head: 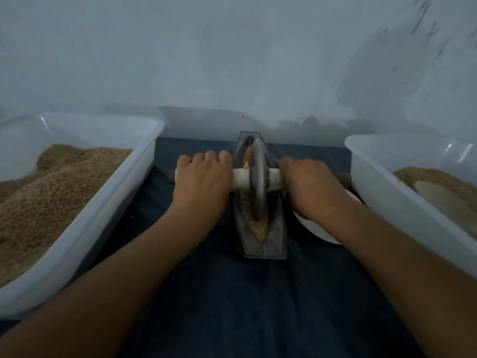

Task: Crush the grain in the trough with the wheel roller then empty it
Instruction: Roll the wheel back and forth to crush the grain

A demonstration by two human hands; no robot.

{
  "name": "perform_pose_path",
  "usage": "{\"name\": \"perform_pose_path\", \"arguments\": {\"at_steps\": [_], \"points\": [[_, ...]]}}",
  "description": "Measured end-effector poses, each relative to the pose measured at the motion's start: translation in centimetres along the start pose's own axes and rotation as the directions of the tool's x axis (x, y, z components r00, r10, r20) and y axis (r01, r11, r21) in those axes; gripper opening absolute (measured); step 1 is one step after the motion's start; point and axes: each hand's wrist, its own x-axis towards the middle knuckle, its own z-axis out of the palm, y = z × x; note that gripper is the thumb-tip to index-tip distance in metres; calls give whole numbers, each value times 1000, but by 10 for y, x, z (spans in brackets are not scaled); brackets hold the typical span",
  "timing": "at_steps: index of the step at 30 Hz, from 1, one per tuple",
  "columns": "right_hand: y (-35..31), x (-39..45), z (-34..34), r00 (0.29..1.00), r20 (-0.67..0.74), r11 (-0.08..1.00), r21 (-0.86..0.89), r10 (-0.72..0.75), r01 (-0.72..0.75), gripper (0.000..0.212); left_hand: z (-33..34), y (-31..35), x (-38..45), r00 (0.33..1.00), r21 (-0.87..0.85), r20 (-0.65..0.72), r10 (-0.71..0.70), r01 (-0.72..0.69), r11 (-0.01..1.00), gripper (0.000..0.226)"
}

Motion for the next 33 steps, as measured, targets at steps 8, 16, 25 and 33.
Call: {"name": "perform_pose_path", "arguments": {"at_steps": [8,16,25,33], "points": [[17,67,8,982,185,999,-43,-23,32,26,28,-7,57,1000,2,30,4,-4,1000,32],[26,96,-1,912,410,998,52,-4,-19,29,27,-9,91,992,21,119,30,-32,999,13],[12,58,0,980,197,999,-45,-20,29,26,19,-7,48,994,-32,109,6,-3,999,26],[0,-18,-9,995,89,999,18,40,-42,24,-14,3,-7,999,30,2,55,-55,998,38]]}}
